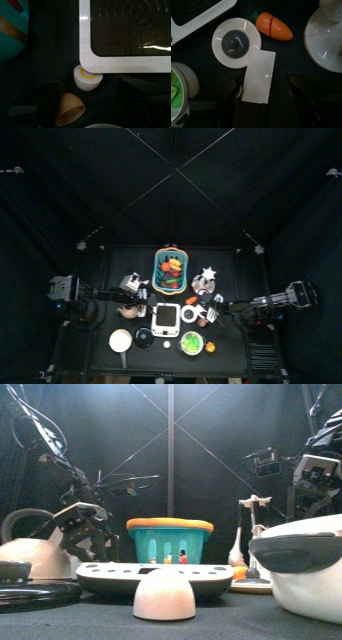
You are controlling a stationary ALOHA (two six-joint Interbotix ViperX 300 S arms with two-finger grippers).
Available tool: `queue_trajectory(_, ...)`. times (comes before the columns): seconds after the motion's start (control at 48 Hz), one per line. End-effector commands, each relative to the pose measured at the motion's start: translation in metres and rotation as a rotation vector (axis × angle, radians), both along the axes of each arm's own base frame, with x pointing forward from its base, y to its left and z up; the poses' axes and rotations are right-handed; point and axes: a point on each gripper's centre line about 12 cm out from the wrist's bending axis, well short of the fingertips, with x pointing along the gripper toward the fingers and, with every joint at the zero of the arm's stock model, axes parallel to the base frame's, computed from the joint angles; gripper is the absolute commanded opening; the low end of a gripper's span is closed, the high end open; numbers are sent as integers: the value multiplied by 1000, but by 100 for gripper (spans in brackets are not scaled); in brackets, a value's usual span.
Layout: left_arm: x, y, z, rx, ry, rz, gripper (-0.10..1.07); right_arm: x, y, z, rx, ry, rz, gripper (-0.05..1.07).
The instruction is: Grab egg top
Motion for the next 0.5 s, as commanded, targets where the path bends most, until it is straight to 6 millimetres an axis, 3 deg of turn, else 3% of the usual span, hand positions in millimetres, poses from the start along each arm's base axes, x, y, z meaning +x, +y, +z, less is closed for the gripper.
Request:
queue_trajectory(0.0, 9, 2, 9, 3, -38, 0, 97, 4, 0, 6, 2, -25, 0, 94)
queue_trajectory(0.479, 8, 2, 8, 1, -35, 3, 87, 4, 0, 7, 3, -25, 0, 94)
